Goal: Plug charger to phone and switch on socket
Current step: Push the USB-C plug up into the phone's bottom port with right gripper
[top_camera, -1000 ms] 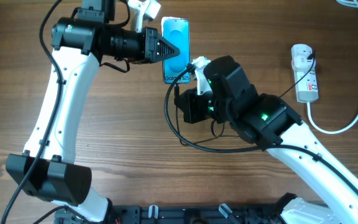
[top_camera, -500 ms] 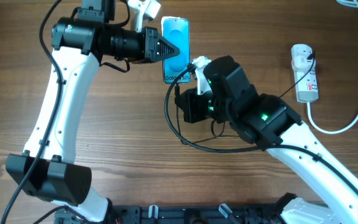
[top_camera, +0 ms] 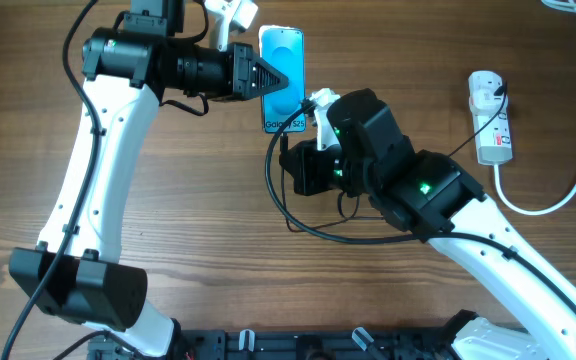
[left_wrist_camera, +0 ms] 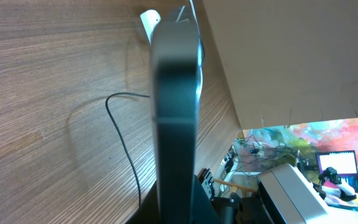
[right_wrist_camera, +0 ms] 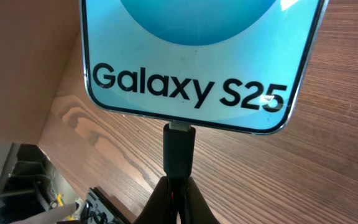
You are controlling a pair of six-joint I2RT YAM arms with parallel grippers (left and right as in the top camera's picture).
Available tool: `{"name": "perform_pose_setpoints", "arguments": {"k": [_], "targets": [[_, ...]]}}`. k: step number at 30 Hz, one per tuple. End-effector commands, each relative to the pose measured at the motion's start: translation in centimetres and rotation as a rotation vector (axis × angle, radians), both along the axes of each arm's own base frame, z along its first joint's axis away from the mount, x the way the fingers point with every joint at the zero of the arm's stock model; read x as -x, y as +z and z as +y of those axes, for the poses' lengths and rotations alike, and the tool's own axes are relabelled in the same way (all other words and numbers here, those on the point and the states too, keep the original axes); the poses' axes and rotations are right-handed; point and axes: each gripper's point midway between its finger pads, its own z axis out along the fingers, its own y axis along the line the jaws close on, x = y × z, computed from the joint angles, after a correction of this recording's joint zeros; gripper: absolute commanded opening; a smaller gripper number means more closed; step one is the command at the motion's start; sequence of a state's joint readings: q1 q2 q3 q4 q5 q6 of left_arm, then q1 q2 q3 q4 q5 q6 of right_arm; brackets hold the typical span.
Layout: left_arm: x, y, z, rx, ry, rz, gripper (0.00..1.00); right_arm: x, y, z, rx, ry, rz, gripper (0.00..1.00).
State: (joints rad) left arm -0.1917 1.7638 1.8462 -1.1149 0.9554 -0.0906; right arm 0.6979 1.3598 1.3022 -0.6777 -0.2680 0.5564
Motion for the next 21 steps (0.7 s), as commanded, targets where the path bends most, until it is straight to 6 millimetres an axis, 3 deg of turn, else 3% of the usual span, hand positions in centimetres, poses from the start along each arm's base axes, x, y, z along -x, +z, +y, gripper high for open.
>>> {"name": "perform_pose_setpoints", "arguments": {"k": [1, 16, 21], "targets": [[0.5, 0.1, -0.4, 0.011, -0.024, 0.008, 0.04, -1.5, 1.2, -0.1, -0.010, -0.035, -0.066, 0.04], [1.0, -0.2, -0.4, 0.004, -0.035, 0.025, 0.04, -2.6, 2.1, -0.4, -0.024, -0.039, -0.120, 0.05], [1.0, -0.2, -0.4, 0.003, -0.034, 0.023, 0.04, -2.2, 1.3, -0.7, 0.001, -0.037, -0.090, 0.18]]}}
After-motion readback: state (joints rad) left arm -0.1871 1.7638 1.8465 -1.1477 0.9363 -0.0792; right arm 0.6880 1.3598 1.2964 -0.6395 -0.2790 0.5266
